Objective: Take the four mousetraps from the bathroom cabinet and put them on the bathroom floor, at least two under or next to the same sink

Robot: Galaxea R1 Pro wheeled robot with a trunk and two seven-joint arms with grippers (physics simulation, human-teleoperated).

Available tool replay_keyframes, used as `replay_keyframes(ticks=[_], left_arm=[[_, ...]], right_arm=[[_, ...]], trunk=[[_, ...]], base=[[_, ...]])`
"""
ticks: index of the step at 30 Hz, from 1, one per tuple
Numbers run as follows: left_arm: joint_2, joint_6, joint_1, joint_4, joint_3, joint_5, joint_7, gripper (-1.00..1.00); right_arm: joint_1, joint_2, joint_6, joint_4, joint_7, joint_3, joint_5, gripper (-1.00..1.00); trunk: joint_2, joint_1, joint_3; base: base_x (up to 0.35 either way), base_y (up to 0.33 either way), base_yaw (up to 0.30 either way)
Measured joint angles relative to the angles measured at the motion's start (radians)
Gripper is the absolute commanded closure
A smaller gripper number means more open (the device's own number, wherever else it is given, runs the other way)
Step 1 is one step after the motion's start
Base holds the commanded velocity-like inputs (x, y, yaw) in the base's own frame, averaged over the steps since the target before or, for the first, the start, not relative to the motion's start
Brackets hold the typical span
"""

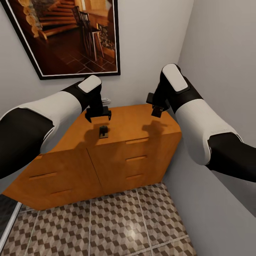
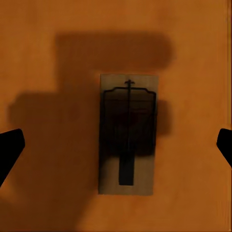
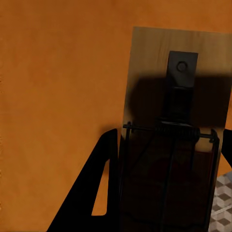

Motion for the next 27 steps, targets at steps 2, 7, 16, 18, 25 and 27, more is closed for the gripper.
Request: replay_keyframes(ticks=[2, 7, 16, 18, 25, 27], left_arm=[[0.0, 0.0, 0.0, 0.0, 0.0, 0.0, -0.011, -1.0], [0.0, 0.001, 0.0, 0.0, -0.001, -0.001, -0.022, -1.0], [0.0, -0.001, 0.0, 0.003, 0.0, -0.001, -0.018, -1.0], [0.0, -0.001, 0.0, 0.007, -0.001, 0.0, -0.016, -1.0], [0.0, 0.0, 0.0, 0.022, -0.001, 0.001, -0.019, -1.0], [0.0, 0.0, 0.0, 0.022, -0.001, 0.0, -0.022, -1.0]], right_arm=[[0.0, 0.0, 0.0, 0.0, 0.0, 0.0, 0.0, 1.0], [0.0, 0.002, 0.0, 0.0, -0.001, 0.003, -0.003, 1.0], [0.0, 0.002, 0.0, 0.001, -0.002, 0.003, -0.004, 1.0], [0.0, 0.002, 0.0, 0.001, -0.002, 0.003, -0.004, 1.0], [0.0, 0.002, -0.001, 0.001, -0.001, 0.004, -0.002, 1.0], [0.0, 0.002, -0.001, 0.001, -0.001, 0.004, -0.002, 1.0]], trunk=[[0.0, 0.0, 0.0], [0.0, 0.0, 0.0], [0.0, 0.0, 0.0], [0.0, 0.0, 0.0], [0.0, 0.0, 0.0], [0.0, 0.0, 0.0]], base=[[0.0, 0.0, 0.0], [0.0, 0.0, 0.0], [0.005, -0.091, 0.0], [0.012, -0.075, 0.0], [0.003, -0.019, 0.0], [0.0, -0.003, 0.0]])
